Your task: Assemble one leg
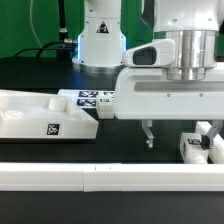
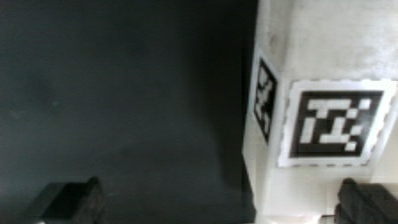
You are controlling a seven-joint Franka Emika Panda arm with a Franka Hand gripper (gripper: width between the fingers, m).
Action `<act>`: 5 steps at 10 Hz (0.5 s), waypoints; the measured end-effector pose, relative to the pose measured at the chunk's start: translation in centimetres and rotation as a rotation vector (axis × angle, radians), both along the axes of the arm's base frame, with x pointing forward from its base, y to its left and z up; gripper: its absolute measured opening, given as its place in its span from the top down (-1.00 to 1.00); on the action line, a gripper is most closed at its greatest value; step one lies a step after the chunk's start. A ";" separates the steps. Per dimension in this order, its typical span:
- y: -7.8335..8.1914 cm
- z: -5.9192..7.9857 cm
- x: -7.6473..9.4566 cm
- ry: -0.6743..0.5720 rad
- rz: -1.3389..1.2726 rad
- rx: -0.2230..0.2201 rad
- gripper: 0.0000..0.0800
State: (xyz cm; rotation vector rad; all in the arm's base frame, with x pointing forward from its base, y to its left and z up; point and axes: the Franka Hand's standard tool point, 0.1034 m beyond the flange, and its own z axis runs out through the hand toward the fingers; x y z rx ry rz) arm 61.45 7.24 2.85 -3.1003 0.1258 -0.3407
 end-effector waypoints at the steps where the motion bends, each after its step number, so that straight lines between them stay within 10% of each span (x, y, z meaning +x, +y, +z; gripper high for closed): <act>1: -1.0 0.0 -0.2 0.003 0.012 -0.008 -0.62; 5: -3.0 0.1 -0.7 0.011 -0.005 -0.012 -0.62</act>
Offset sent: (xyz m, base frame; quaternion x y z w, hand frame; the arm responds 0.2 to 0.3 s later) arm -0.0188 -0.0231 -0.0021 -0.0157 -0.0107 -0.0156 0.9997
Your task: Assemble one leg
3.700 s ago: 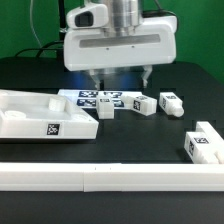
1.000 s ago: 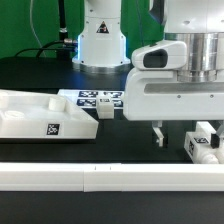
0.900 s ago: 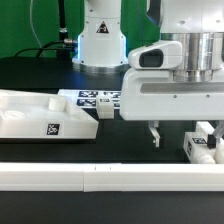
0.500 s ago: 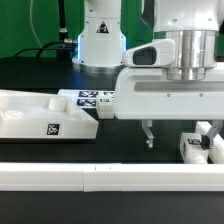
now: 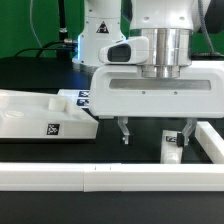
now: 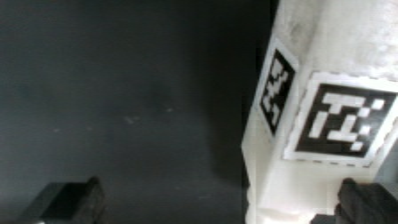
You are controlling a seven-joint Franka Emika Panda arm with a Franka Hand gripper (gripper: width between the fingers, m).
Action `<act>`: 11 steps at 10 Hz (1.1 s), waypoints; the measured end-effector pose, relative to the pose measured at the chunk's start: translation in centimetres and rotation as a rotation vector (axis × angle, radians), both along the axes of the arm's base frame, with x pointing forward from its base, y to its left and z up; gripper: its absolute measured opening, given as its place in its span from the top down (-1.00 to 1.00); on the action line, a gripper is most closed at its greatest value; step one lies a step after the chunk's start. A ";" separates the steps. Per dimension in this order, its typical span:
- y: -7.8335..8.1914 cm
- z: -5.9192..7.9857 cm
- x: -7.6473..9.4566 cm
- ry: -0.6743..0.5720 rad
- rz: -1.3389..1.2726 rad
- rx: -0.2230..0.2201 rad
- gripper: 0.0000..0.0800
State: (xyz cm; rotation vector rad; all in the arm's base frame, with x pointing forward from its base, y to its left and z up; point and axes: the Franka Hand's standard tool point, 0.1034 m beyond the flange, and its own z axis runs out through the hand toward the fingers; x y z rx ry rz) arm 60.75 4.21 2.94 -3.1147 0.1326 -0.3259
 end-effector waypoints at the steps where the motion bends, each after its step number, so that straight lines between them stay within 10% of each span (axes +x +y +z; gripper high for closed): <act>1: 0.3 0.2 0.1 0.000 -0.008 0.005 -0.62; 11: 1.2 -0.5 1.1 0.012 -0.053 0.027 -0.62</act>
Offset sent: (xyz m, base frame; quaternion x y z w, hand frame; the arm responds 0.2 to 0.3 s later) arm 0.0000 0.0000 0.0000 0.0000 0.0000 0.0000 1.0000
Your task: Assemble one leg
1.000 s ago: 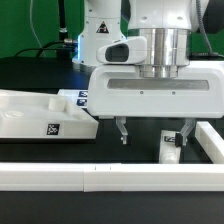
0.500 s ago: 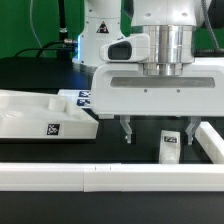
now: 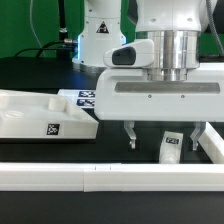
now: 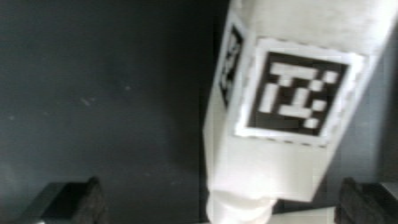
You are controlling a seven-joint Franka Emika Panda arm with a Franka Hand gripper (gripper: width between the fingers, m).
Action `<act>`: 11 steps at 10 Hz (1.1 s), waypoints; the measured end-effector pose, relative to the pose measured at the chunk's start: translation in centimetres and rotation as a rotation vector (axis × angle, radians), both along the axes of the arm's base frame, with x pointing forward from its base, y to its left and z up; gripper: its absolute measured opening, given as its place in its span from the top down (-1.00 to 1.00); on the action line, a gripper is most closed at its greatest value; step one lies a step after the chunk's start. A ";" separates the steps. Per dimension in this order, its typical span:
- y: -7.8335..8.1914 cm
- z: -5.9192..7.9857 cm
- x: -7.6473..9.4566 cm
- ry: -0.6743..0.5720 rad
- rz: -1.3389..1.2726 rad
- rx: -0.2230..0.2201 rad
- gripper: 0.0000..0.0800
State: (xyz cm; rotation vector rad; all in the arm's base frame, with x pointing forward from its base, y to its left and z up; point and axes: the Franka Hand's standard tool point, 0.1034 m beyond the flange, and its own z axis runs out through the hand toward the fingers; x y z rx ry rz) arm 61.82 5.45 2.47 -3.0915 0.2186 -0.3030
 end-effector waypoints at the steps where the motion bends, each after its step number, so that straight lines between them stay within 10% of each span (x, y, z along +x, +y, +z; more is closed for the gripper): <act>1: -0.3 -0.4 -0.2 0.005 -0.004 -0.001 -0.62; 5: -0.6 -0.6 -0.2 0.009 -0.006 -0.003 -0.59; 8: -0.6 -0.6 -0.2 0.008 -0.006 -0.004 0.64; 11: -0.7 -0.2 0.2 -0.009 -0.008 -0.005 0.90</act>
Offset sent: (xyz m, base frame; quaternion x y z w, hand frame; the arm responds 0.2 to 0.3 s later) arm 0.0000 0.0000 0.0000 0.0000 0.0000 0.0000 1.0000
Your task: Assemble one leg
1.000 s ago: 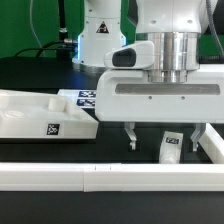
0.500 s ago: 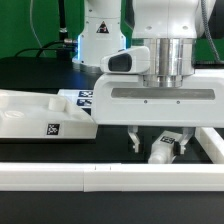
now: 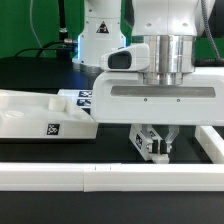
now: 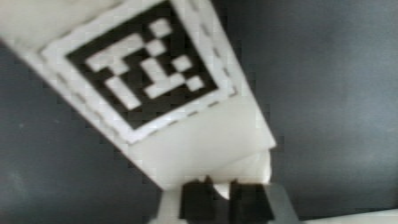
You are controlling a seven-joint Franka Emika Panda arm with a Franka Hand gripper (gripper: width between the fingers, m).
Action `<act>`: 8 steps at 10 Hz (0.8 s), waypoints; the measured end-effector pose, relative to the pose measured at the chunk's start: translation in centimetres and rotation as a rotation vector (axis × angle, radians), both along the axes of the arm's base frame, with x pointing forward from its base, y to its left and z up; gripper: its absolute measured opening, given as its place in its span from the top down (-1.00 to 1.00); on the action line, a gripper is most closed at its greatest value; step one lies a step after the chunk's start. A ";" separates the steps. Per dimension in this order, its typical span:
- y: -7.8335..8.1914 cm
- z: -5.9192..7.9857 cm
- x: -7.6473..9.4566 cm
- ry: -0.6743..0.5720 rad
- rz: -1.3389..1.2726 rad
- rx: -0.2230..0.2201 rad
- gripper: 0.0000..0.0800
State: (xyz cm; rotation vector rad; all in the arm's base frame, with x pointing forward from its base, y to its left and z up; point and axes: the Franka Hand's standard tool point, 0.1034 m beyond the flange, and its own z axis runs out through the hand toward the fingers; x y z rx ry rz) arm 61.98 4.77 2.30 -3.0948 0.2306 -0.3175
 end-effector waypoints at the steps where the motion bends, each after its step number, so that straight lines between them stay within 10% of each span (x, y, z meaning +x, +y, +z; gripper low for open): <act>1: 0.0 0.1 -0.2 0.005 -0.010 0.006 0.98; 7: 0.4 0.9 -2.0 0.030 -0.026 0.019 1.00; 8: 0.5 1.0 -2.0 0.030 0.002 0.011 0.61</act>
Offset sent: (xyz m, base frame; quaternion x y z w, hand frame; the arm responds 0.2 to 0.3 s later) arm -0.0428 0.0136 0.0104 0.0086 -0.0398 0.0521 0.9978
